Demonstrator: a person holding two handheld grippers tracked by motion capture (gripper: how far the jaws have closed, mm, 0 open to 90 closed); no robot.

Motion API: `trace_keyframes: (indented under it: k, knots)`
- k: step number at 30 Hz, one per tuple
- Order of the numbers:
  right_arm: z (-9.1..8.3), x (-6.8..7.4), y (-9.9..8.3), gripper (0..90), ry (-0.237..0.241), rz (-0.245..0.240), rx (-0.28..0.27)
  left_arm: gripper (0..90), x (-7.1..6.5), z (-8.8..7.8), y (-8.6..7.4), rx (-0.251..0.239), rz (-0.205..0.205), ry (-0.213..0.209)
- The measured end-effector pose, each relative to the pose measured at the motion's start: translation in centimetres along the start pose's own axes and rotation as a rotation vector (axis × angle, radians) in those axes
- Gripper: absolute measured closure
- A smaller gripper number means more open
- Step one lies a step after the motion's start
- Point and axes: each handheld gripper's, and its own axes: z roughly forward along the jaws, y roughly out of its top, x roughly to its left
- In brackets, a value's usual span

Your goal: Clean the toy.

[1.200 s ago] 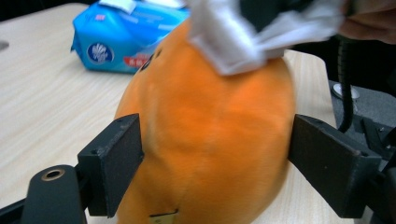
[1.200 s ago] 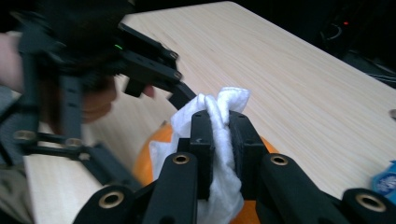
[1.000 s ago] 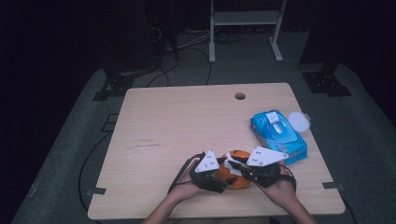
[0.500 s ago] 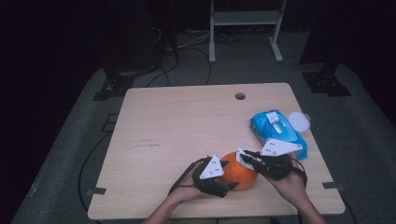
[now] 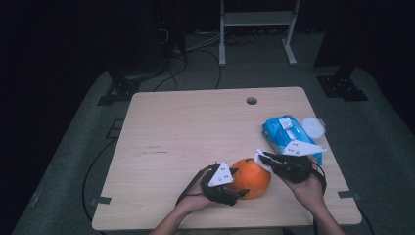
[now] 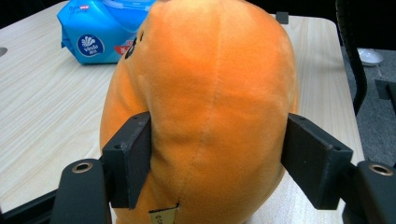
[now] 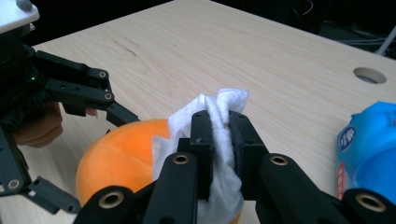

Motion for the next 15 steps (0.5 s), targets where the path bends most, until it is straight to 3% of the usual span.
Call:
trace_keyframes:
  k: [2,8,10,13,15]
  knots:
    - [-0.1,0.0,0.0,80.6,0.033,0.009,0.002,27.4,-0.4,0.2,0.1,0.009,0.022,-0.004]
    - [0.8,1.3,0.4,80.5,0.041,-0.033,0.001,26.1,-0.7,0.2,0.2,0.025,0.043,0.002]
    - [1.0,1.1,0.3,80.6,0.052,-0.022,0.000,28.1,-0.4,0.1,0.2,0.021,0.033,0.014]
    - [0.7,0.5,0.0,80.6,0.039,-0.020,0.000,30.5,0.1,-0.1,0.2,0.001,-0.028,0.052]
    - [0.5,-0.2,-0.3,80.6,0.038,0.005,-0.003,30.7,0.3,-0.1,0.1,-0.007,-0.056,0.051]
